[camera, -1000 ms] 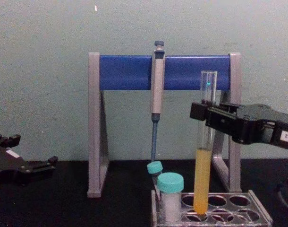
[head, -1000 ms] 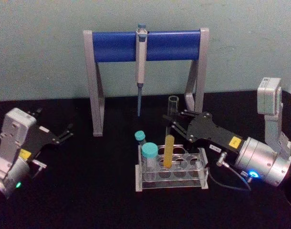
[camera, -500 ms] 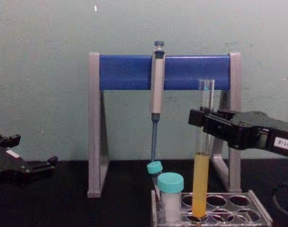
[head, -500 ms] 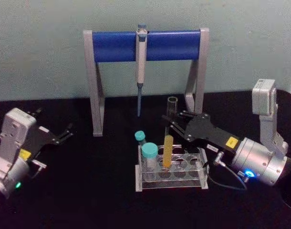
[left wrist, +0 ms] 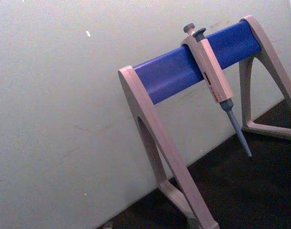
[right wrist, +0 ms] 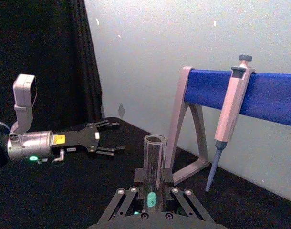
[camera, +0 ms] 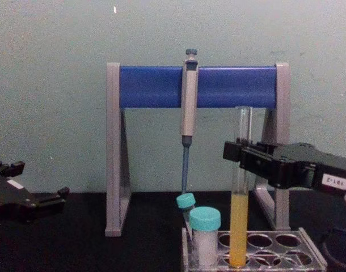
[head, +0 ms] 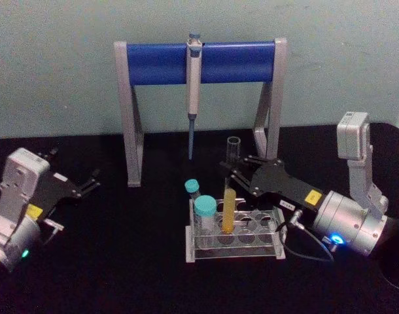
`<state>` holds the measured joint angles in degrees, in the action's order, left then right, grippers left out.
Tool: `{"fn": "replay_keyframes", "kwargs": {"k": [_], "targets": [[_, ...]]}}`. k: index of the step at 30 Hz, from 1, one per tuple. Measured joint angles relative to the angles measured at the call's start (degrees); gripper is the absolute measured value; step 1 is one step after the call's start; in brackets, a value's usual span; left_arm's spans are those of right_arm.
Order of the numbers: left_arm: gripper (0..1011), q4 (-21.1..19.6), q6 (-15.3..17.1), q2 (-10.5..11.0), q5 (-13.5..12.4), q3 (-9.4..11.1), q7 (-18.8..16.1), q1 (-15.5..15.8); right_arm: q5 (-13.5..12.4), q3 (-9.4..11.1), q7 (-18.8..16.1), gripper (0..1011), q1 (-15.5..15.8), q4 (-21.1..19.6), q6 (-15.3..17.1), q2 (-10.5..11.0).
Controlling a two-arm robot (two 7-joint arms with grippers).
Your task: Pick up the test tube from the test tube rack, shake it, then place it back into the test tube rack.
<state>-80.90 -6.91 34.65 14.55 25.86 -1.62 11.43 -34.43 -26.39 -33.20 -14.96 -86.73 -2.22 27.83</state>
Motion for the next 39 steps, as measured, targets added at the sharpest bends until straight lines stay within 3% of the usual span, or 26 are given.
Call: {"fn": "replay_keyframes", "kwargs": {"k": [39], "targets": [[1001, 0.0, 0.0, 0.0, 0.0, 0.0, 0.0, 0.0, 2.14, -1.26, 1.42, 233, 0.32, 3.32, 1.9, -1.74]]}}
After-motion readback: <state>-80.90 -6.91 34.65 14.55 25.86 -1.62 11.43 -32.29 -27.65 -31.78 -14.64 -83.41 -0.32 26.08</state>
